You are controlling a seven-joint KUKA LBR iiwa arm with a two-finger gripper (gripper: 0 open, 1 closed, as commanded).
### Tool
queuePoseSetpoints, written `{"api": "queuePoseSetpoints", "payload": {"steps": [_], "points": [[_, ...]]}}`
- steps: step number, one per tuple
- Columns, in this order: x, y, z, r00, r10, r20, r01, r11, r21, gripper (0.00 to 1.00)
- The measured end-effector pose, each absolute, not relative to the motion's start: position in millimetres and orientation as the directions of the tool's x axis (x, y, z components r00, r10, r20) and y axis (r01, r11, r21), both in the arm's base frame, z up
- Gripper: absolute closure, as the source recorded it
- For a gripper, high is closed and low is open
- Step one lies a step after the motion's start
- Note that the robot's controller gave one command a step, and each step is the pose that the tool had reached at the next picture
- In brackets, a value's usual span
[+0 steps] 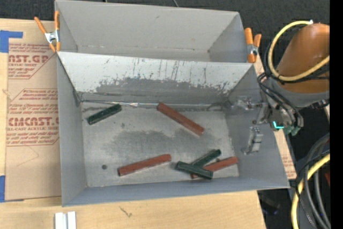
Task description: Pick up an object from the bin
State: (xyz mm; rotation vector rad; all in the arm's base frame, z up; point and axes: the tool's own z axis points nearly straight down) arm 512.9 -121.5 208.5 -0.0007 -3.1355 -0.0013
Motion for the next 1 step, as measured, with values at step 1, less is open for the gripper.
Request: {"api": "queuePoseSetpoints", "payload": {"steps": [1], "points": [[514.7, -121.0, 212.5, -1.000, -0.001, -0.001, -0.001, 1.000, -0.001, 0.00]]}}
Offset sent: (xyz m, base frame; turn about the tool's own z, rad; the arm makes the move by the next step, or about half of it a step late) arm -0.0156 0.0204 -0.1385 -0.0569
